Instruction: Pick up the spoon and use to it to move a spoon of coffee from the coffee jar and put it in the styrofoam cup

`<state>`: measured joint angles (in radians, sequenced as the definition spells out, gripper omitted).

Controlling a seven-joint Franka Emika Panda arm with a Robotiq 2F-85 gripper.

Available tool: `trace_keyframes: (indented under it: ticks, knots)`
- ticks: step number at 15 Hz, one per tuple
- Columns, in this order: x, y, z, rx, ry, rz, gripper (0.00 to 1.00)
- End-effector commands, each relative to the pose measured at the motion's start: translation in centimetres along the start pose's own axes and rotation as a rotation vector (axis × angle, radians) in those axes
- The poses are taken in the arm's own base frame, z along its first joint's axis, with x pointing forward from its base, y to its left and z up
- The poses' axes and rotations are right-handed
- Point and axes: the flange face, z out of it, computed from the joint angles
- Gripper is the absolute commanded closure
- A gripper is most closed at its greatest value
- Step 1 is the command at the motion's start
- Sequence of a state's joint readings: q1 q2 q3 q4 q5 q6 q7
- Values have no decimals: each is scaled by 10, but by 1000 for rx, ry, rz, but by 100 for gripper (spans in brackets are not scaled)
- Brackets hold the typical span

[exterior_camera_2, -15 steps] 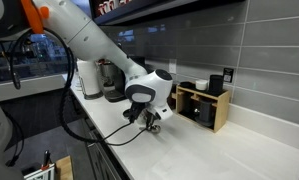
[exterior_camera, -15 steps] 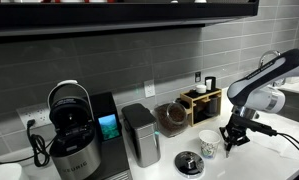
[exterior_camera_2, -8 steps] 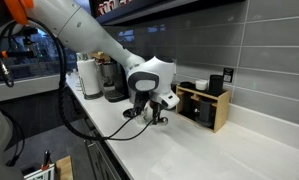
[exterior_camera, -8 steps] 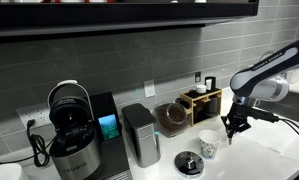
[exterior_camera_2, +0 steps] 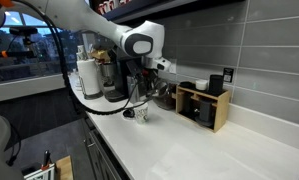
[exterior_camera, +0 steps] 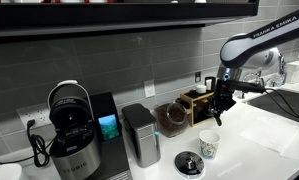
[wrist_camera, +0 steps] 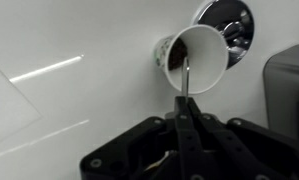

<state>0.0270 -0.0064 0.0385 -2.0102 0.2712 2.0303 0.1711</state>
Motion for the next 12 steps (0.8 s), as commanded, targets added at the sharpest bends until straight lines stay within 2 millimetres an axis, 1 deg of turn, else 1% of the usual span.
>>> trace_keyframes:
  ticks: [1,2,3,7,10,11,12]
  knots:
    - [-3,-16,-8,2,-5,-33,97]
    - [-5,-28,-12,3,-5,-54,97]
    - [-5,-32,-13,3,-3,-63,97]
    - [-2,-27,-10,0,-8,-71,97]
    - [-2,-26,-9,-1,-9,-71,97]
    - [-2,-26,-9,-1,-9,-71,99]
    - [1,-38,-6,-10,-12,-114,99]
